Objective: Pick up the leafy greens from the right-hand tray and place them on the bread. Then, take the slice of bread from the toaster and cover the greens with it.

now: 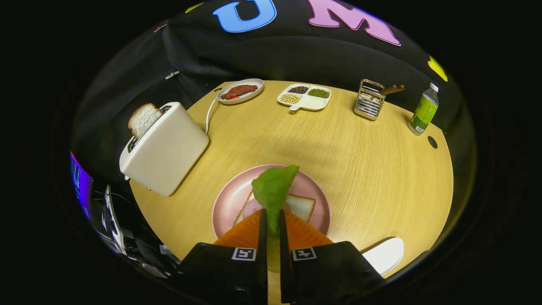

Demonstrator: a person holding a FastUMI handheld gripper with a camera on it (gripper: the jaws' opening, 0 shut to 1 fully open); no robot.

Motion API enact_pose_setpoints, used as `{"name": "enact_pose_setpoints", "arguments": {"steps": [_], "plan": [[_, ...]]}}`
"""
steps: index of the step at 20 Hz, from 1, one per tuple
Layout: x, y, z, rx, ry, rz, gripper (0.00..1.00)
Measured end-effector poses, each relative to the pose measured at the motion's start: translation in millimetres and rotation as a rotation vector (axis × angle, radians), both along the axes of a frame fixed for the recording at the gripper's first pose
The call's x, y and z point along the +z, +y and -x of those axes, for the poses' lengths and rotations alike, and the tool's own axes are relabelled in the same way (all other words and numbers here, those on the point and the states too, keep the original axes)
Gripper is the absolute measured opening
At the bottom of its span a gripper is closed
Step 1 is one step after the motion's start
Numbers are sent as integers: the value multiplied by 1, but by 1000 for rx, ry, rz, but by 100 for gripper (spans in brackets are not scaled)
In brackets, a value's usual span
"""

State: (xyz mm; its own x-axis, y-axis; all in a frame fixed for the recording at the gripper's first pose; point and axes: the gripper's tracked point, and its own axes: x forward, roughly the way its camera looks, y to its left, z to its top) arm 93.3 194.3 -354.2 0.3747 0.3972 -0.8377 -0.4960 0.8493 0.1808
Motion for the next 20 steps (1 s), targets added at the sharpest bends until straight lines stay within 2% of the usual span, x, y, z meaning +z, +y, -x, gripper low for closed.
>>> {"name": "enact_pose_setpoints", "arguments": {"steps": [1,4,5,7,8,11,12,16,20], "plan": [[-5,2,0,-1,9,8,16],[-15,1,1,-7,28,38,28],[-15,1,0,-11,25,44,29],[-16,1,0,-15,27,45,41],[-17,0,0,-17,28,49,59],[-11,1,-6,-28,0,44,84],[-5,1,-6,-34,-12,37,100],[27,12,-9,-35,-71,4,99],[83,43,-12,-8,-172,-59,99]]}}
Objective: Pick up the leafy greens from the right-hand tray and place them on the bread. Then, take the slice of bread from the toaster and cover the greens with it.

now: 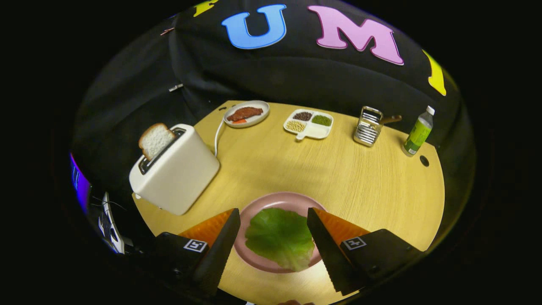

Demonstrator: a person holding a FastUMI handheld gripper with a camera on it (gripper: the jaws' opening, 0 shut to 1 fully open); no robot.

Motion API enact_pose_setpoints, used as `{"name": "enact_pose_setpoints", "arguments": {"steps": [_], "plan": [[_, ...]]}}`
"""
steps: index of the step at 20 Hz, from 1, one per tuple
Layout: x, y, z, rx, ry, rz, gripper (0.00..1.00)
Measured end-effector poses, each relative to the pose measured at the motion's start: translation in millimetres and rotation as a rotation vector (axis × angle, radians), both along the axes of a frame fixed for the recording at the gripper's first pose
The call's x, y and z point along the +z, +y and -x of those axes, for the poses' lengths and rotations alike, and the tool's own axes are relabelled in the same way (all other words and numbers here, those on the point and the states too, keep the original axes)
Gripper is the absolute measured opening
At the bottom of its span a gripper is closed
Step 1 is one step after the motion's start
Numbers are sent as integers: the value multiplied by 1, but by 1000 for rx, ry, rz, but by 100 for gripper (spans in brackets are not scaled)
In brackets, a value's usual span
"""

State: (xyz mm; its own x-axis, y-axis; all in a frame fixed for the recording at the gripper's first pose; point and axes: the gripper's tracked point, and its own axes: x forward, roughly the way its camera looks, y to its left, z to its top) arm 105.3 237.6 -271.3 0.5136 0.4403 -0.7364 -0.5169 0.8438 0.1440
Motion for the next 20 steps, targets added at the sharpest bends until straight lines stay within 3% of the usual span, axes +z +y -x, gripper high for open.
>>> {"name": "enact_pose_setpoints", "arguments": {"steps": [6,10,15,20], "plan": [[81,70,2,61,-139,-84,99],[110,123,9,124,-210,-67,99],[108,198,40,175,-186,-97,100],[92,265,46,208,-207,-74,100]]}}
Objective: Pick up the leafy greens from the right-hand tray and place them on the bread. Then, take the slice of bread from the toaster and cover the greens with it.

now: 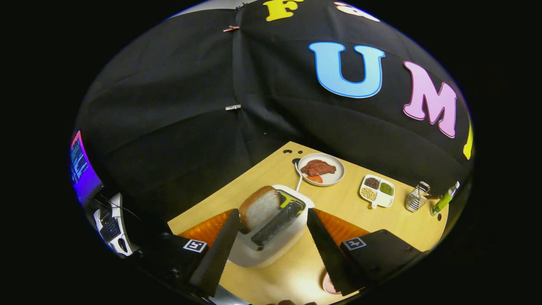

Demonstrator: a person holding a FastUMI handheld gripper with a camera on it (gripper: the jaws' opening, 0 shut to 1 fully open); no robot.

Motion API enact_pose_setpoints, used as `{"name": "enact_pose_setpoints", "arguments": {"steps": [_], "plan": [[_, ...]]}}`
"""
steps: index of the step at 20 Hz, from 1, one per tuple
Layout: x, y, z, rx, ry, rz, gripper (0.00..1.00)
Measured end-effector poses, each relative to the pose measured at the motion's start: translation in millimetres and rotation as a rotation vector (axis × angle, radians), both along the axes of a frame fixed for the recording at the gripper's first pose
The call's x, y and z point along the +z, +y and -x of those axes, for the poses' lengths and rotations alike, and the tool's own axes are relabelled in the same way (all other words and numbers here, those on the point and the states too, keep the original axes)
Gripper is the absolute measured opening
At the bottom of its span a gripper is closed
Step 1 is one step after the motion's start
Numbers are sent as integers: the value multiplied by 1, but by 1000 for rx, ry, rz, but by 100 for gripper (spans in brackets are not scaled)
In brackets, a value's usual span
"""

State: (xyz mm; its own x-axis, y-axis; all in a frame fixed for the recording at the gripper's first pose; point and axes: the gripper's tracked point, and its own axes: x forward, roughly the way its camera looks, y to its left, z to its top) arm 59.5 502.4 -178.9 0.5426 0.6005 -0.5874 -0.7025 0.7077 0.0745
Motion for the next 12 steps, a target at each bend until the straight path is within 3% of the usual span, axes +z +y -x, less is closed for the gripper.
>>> {"name": "enact_pose_setpoints", "arguments": {"steps": [5,12], "plan": [[-34,46,-2,-54,66,12,100],[-70,66,-27,-128,10,111,100]]}}
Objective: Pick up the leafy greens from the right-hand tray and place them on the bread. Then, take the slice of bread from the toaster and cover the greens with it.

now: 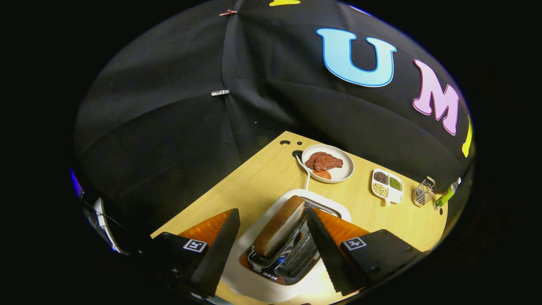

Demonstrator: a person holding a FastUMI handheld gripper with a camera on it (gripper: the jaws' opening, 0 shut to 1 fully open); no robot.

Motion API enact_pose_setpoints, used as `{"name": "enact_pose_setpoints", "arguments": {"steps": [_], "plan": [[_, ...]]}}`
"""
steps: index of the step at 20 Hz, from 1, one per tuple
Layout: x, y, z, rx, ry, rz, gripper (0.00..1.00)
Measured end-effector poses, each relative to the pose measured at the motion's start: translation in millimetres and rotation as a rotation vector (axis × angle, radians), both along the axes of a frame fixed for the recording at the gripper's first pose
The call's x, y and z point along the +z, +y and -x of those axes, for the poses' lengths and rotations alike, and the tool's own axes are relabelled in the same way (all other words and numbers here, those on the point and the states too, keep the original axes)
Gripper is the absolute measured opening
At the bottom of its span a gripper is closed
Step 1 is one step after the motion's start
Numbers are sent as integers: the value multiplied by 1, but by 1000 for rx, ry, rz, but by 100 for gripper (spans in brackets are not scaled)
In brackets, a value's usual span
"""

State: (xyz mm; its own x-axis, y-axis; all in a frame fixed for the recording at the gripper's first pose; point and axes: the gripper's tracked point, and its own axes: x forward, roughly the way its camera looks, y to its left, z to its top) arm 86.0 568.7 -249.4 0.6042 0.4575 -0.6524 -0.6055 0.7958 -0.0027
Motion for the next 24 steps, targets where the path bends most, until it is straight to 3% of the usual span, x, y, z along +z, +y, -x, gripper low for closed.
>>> {"name": "enact_pose_setpoints", "arguments": {"steps": [3,7,12,14,16,24], "plan": [[-12,-1,0,-25,14,18,93],[-14,-3,4,-23,5,27,61],[-14,-7,7,-30,39,28,31],[-13,-12,7,-28,49,36,30],[-10,-12,8,-24,62,13,17],[50,-16,11,63,54,-91,13]]}}
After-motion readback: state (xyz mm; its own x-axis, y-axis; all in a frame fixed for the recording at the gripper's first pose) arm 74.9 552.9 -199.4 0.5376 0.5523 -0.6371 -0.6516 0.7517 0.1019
